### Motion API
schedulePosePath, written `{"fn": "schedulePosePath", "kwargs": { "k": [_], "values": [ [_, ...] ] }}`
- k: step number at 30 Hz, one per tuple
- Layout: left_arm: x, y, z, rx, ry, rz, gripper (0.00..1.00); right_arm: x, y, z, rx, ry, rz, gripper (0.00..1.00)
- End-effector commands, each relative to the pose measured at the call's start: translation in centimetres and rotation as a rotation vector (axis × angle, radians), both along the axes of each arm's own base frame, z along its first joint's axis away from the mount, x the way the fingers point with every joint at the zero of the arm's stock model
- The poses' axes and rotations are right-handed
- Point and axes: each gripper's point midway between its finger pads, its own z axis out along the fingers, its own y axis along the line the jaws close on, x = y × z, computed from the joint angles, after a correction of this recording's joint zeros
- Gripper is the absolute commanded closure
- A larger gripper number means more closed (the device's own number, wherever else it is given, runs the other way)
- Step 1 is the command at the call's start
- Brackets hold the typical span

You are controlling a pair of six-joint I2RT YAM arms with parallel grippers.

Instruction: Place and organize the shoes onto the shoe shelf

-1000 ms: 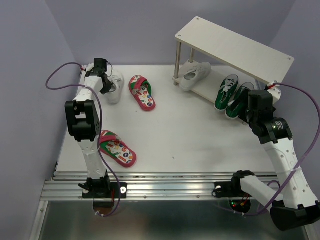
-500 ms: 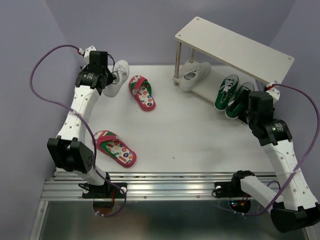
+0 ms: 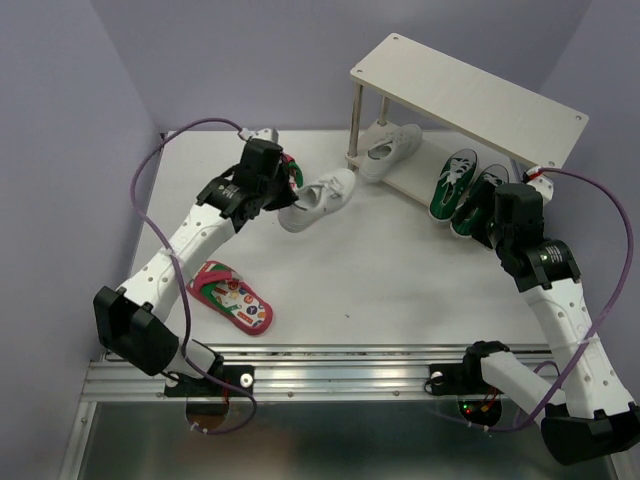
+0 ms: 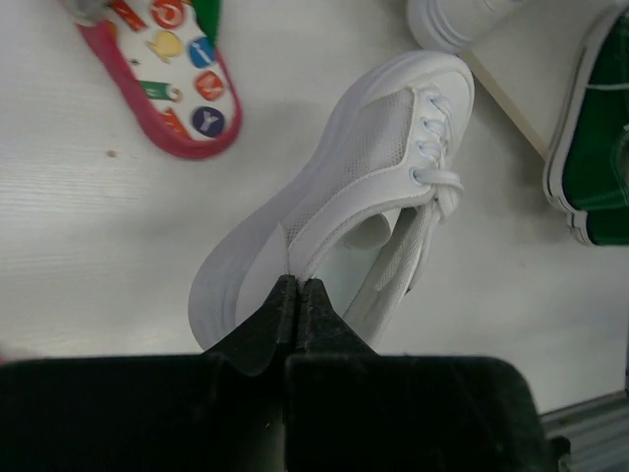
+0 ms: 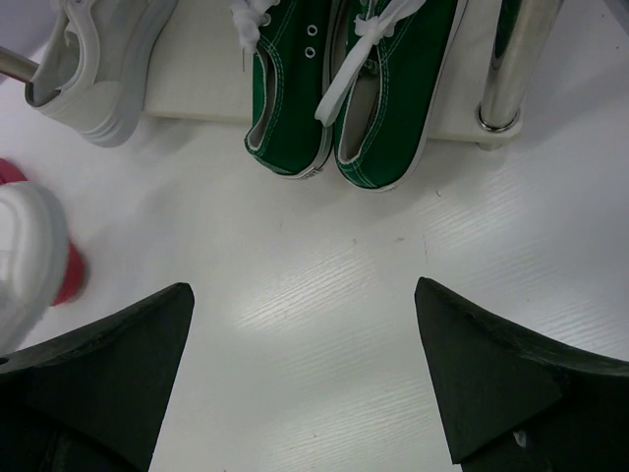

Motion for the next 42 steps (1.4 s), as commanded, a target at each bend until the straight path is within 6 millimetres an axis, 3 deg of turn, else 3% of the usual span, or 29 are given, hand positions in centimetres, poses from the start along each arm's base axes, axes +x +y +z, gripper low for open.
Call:
{"fn": "schedulePosePath", "kwargs": {
  "k": [1,2,3,4,6,9,14,15,16,17,18,20,21,24,34,42],
  "values": [
    [0.3,-6.6,2.9,-0.224,-0.114,-0.119,1.0,0.6,0.1,1.3,0.008,-0.062,0.01,0.0],
    [-0.3,-7.9,1.0,-0.239,-0.077,-0.15,1.0,0.6,0.1,1.2,0.008,-0.06,0.01,0.0],
    [-0.1,-9.1,1.1,-0.279,-0.1,-0.181,1.0,0.5,0.0,1.2,0.005,-0.06,0.008,0.0],
    [-0.3,-9.4,-1.3,-0.269,-0.063,-0.187,1.0,0.3,0.0,1.2,0.005,-0.06,0.006,0.0],
    [-0.1,-10.5,-2.3,-0.287,-0.072,-0.203,1.0,0.1,-0.2,1.2,0.0,-0.061,0.0,0.0],
    [0.1,-11.4,-6.0,-0.25,-0.009,-0.225,1.0,-0.3,-0.5,1.2,-0.006,-0.059,-0.009,0.0],
    [-0.2,-11.8,-9.6,-0.191,0.082,-0.254,0.97,-0.6,-0.7,1.3,-0.013,-0.058,-0.019,0.0],
    [-0.6,-11.7,-10.2,-0.173,0.111,-0.264,0.89,-0.5,-0.8,1.4,-0.015,-0.061,-0.021,0.0],
    [-0.5,-11.8,-10.1,-0.16,0.11,-0.276,0.7,-0.6,-0.9,1.4,-0.019,-0.058,-0.024,0.0],
    [-0.7,-11.7,-10.2,-0.153,0.115,-0.28,0.7,-0.6,-1.0,1.4,-0.021,-0.059,-0.027,0.0],
    [-0.8,-11.5,-10.1,-0.14,0.128,-0.279,0.46,-0.6,-1.0,1.4,-0.023,-0.057,-0.027,0.0],
    [-0.9,-11.1,-10.1,-0.116,0.138,-0.276,0.27,-0.5,-1.0,1.3,-0.022,-0.055,-0.029,0.0],
    [-1.4,-10.5,-10.7,-0.086,0.173,-0.264,0.24,-0.4,-0.9,1.5,-0.017,-0.057,-0.028,0.0],
    [-1.8,-9.5,-10.8,-0.029,0.214,-0.223,0.2,-0.3,-0.9,1.4,-0.021,-0.052,-0.03,0.0],
    [-4.0,-6.1,-10.7,0.127,0.379,0.01,0.2,0.0,-0.9,0.9,-0.024,-0.035,-0.031,0.0],
    [-5.7,-7.2,-15.3,0.18,0.512,0.033,0.23,0.1,-0.8,0.8,-0.029,-0.033,-0.023,0.0]
  ]
}}
